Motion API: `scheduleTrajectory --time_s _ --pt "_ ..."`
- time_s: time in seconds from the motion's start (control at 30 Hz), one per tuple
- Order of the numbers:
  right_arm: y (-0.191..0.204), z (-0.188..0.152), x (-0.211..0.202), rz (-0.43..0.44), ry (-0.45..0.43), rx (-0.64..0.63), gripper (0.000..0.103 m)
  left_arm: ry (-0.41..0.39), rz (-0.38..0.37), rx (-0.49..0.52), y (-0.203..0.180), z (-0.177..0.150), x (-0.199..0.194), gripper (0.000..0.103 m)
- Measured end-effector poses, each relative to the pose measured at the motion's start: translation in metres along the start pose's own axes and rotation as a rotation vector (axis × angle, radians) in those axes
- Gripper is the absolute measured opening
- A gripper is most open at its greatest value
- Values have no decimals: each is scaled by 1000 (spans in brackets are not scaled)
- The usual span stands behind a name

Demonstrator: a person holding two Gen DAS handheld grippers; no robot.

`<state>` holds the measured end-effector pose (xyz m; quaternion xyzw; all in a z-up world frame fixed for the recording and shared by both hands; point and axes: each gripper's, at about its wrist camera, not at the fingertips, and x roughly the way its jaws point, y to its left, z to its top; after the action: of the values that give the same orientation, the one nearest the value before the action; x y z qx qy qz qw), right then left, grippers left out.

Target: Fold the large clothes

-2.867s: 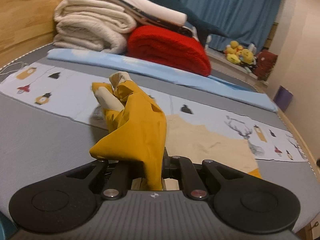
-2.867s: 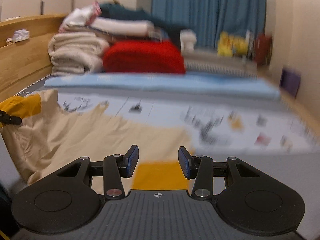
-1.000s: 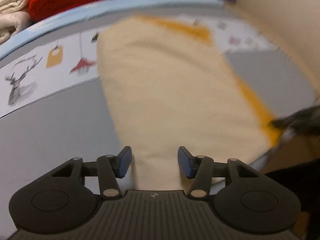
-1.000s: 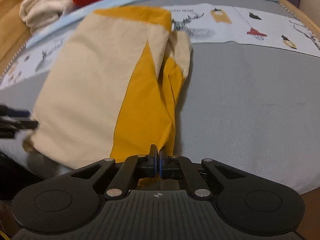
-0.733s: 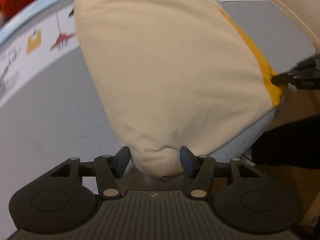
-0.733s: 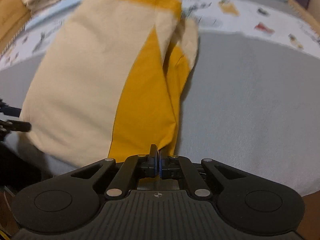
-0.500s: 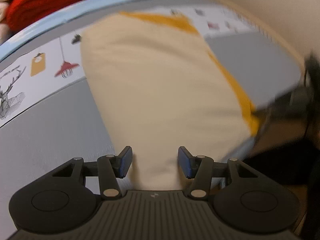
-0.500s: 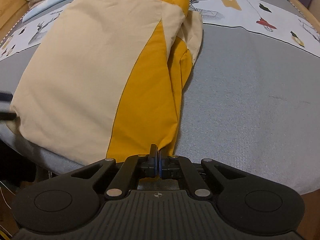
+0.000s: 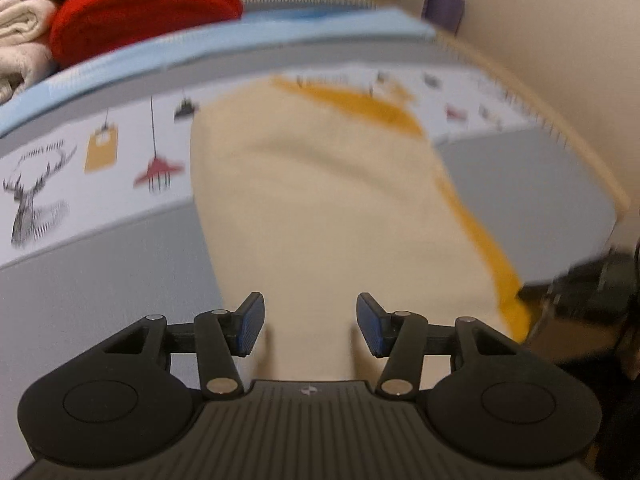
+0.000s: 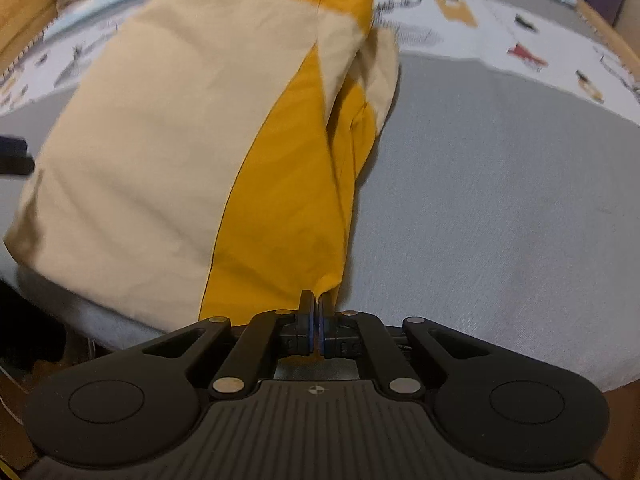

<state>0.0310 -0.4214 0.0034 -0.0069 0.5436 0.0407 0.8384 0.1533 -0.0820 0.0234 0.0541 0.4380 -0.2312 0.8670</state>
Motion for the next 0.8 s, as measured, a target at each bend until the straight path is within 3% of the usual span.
scheduleTrajectory --time_s 0.17,0.3,0.33,0.37,0.4,0.43,0.5,0.63,0.8 --pt "-18 3 -23 -35 -144 62 10 -58 41 83 3 61 8 57" --pt "-40 8 -41 -63 -262 187 11 -78 10 38 23 83 45 57" --pt "-44 10 -43 -67 -293 213 11 -57 -1 18 33 81 62 57" --pt "-47 13 -45 -70 -320 228 11 5 -2 -5 43 75 86 56" --pt "-48 17 -47 -73 -347 235 11 121 17 -29 49 66 111 57" --pt "-50 22 -46 -76 -367 232 12 164 41 -34 50 63 124 57" --pt "-49 34 -47 -85 -423 217 16 126 56 -9 47 72 120 57" --pt "-48 69 -41 -59 -518 198 37 15 -14 -100 57 90 100 57" --pt "-39 122 6 -22 -466 200 44 24 23 -138 70 93 106 57"
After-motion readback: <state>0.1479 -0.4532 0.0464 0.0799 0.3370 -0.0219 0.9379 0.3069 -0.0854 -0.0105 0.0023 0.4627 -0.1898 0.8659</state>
